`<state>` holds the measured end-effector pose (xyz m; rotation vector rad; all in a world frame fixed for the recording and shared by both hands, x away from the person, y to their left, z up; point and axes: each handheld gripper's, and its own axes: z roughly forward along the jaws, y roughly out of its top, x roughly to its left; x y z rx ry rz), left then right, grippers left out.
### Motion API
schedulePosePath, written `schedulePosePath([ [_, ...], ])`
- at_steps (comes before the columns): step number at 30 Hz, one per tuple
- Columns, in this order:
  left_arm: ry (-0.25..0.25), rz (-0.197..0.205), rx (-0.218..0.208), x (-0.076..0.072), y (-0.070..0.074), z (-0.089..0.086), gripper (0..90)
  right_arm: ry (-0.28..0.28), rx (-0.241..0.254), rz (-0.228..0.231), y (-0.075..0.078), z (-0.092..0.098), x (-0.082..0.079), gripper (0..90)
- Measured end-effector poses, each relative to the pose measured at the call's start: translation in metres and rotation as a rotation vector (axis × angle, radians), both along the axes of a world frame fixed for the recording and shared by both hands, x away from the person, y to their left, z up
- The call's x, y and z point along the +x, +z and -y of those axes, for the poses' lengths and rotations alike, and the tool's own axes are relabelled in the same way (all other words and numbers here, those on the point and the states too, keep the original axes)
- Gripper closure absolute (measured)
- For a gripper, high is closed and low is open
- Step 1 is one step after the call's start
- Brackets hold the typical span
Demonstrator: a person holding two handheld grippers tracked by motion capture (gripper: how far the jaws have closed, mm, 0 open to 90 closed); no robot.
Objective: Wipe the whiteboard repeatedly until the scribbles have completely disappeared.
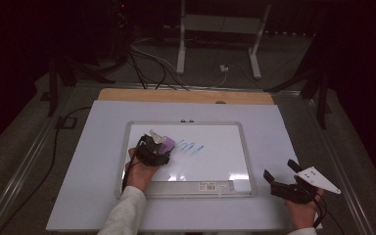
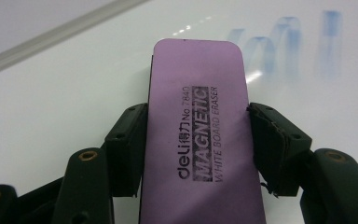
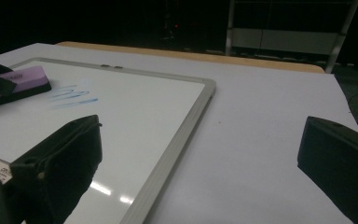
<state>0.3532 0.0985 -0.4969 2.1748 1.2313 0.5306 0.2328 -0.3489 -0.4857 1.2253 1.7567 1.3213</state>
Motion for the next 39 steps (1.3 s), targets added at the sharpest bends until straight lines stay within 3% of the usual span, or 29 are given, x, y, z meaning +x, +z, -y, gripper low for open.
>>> schedulePosePath([
  [9,-0.024,0.012,-0.01,0.0,-0.002,0.014,42.0,-0.003,-0.003,-0.006,-0.001,0.0,0.0,0.2],
  [20,-0.171,0.003,-0.056,-0.021,-0.003,0.061,42.0,-0.008,0.0,-0.004,0.0,0.002,0.0,0.2],
  [24,-0.205,0.013,-0.037,-0.027,-0.002,0.073,42.1,-0.008,-0.002,0.0,0.0,0.001,-0.001,0.2],
  [28,-0.205,-0.009,-0.063,-0.024,-0.002,0.069,42.1,-0.008,-0.001,-0.002,0.0,0.001,-0.001,0.2],
  [33,-0.177,0.001,-0.042,-0.02,-0.001,0.062,42.2,-0.011,0.001,0.001,0.001,0.003,-0.001,0.2],
  [39,-0.096,0.004,-0.006,-0.007,0.0,0.033,42.2,-0.011,0.0,0.001,0.001,0.003,-0.002,0.2],
])
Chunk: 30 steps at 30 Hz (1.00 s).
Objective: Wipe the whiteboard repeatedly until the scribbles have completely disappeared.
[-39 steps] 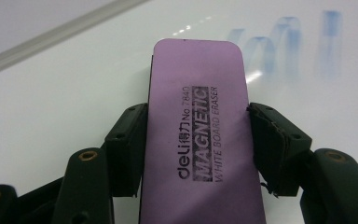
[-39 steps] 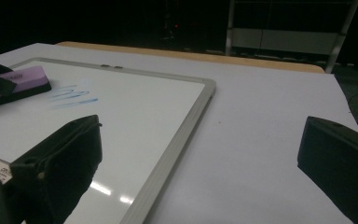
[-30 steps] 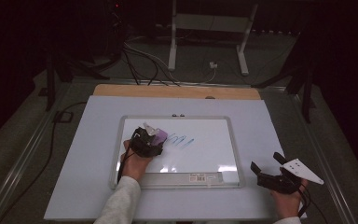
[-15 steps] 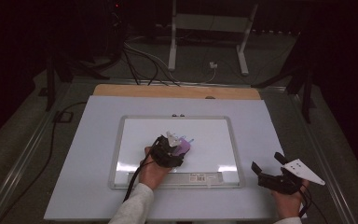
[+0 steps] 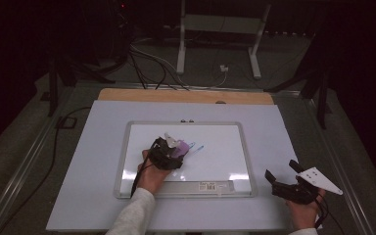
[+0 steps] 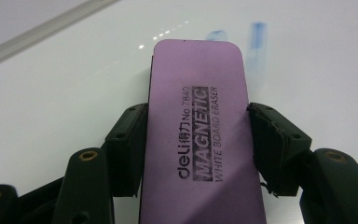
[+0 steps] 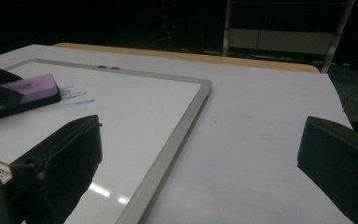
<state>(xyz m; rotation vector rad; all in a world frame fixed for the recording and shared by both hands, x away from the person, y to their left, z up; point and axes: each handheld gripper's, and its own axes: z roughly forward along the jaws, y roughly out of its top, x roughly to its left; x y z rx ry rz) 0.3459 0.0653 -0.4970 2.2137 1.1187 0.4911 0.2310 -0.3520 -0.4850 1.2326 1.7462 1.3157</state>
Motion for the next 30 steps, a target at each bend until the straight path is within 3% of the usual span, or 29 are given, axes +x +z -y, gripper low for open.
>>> schedulePosePath([
  [5,0.099,-0.011,-0.023,0.013,-0.001,-0.025,42.2,-0.001,0.001,-0.004,-0.001,0.0,0.001,0.2],
  [9,0.119,-0.011,-0.04,0.017,-0.002,-0.026,42.2,0.001,-0.001,-0.005,-0.001,-0.001,0.001,0.2],
  [14,0.076,-0.011,-0.041,0.016,-0.002,-0.009,42.1,0.004,-0.005,-0.006,-0.001,-0.002,0.002,0.2],
  [22,-0.118,-0.016,-0.064,-0.007,-0.003,0.04,42.1,0.004,-0.001,-0.005,-0.001,-0.002,0.001,0.2],
  [25,-0.118,-0.019,-0.049,-0.007,-0.002,0.042,42.1,0.005,-0.002,-0.003,-0.001,-0.002,0.001,0.2],
  [30,-0.038,-0.012,-0.021,0.005,-0.001,0.022,42.1,0.003,-0.001,-0.003,-0.001,-0.001,0.0,0.2],
])
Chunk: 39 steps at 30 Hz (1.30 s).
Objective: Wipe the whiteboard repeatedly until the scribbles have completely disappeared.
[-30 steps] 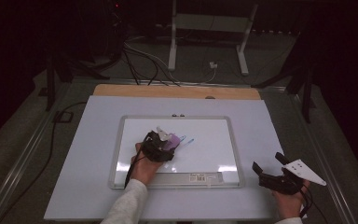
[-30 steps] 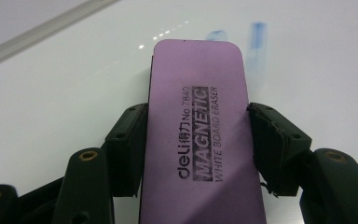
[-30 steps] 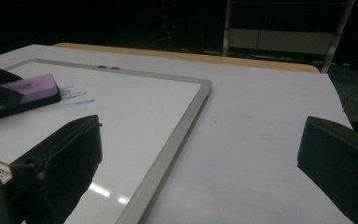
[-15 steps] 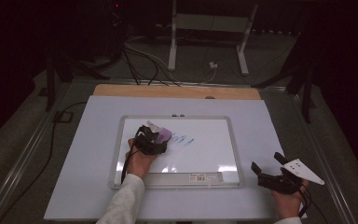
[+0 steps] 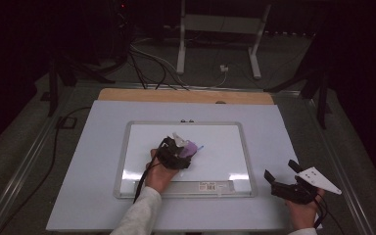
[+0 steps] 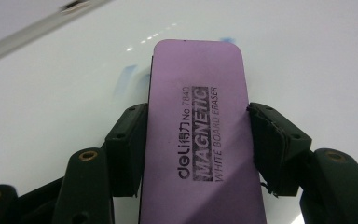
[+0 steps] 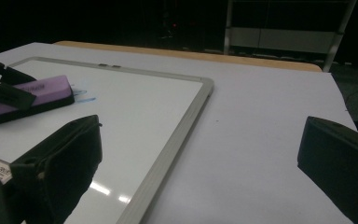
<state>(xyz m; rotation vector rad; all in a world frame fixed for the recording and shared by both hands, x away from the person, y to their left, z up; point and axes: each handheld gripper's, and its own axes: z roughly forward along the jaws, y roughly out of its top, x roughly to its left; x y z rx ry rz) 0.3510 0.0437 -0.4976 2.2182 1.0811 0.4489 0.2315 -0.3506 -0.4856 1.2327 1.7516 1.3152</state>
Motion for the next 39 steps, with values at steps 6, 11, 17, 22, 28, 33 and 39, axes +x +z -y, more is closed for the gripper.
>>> schedulePosePath([
  [6,0.14,-0.003,0.03,0.019,0.001,-0.04,42.1,-0.003,0.003,-0.001,0.0,0.001,0.0,0.2],
  [11,0.15,-0.009,0.024,0.026,0.001,-0.038,42.1,-0.005,0.001,-0.002,0.0,0.001,0.0,0.2],
  [17,0.079,-0.013,-0.002,0.023,0.0,-0.007,42.1,-0.003,0.0,-0.001,0.0,0.0,0.0,0.2],
  [22,-0.014,-0.022,-0.026,0.011,-0.001,0.024,42.1,-0.001,0.0,-0.001,0.0,0.0,0.0,0.2],
  [28,-0.089,-0.01,-0.005,0.001,0.001,0.043,42.1,-0.004,0.002,0.001,0.0,0.001,0.0,0.2],
  [33,-0.047,-0.009,0.014,0.008,0.001,0.032,42.1,-0.007,0.003,0.004,0.0,0.002,-0.001,0.2],
  [39,0.065,-0.004,0.053,0.022,0.003,-0.001,42.1,-0.009,0.004,0.003,0.0,0.003,-0.001,0.2],
])
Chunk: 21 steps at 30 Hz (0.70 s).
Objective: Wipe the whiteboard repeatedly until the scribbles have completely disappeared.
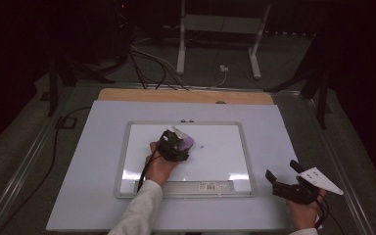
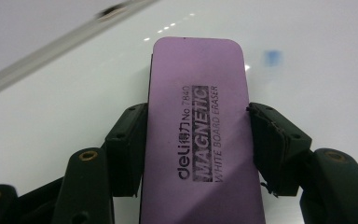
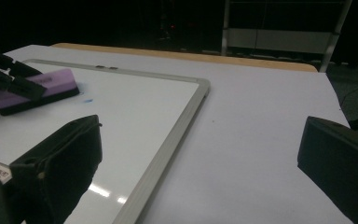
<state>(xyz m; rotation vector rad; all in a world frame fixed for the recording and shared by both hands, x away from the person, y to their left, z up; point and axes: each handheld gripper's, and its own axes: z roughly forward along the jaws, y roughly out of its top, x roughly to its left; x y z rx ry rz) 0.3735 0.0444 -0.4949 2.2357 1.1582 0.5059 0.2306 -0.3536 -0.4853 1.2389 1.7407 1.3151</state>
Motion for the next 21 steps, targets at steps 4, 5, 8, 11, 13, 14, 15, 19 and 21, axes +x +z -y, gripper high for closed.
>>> schedulePosePath([
  [4,0.075,-0.005,-0.009,0.01,-0.001,-0.023,42.1,0.0,-0.002,-0.001,0.0,0.0,0.0,0.2],
  [5,0.09,-0.006,-0.008,0.012,-0.001,-0.027,42.1,-0.001,-0.002,0.0,0.0,0.0,0.0,0.2],
  [8,0.122,-0.013,-0.023,0.018,-0.001,-0.036,42.1,-0.001,-0.001,-0.001,0.0,0.0,0.0,0.2],
  [11,0.129,-0.009,-0.025,0.021,-0.002,-0.035,42.1,0.001,-0.001,0.0,0.0,-0.001,0.0,0.2],
  [13,0.13,-0.006,-0.026,0.023,-0.002,-0.032,42.1,0.001,-0.003,-0.002,-0.001,-0.001,0.001,0.2],
  [14,0.131,-0.007,-0.03,0.024,-0.002,-0.031,42.1,0.002,-0.004,-0.003,-0.001,-0.001,0.001,0.2],
  [15,0.129,-0.007,-0.033,0.024,-0.002,-0.03,42.1,0.002,-0.005,-0.003,-0.001,-0.002,0.001,0.2],
  [19,0.116,-0.01,-0.041,0.026,-0.002,-0.023,42.1,0.003,-0.005,-0.003,-0.001,-0.002,0.001,0.2],
  [21,0.105,-0.01,-0.038,0.026,-0.002,-0.018,42.1,0.003,-0.004,-0.003,-0.001,-0.002,0.001,0.2],
])
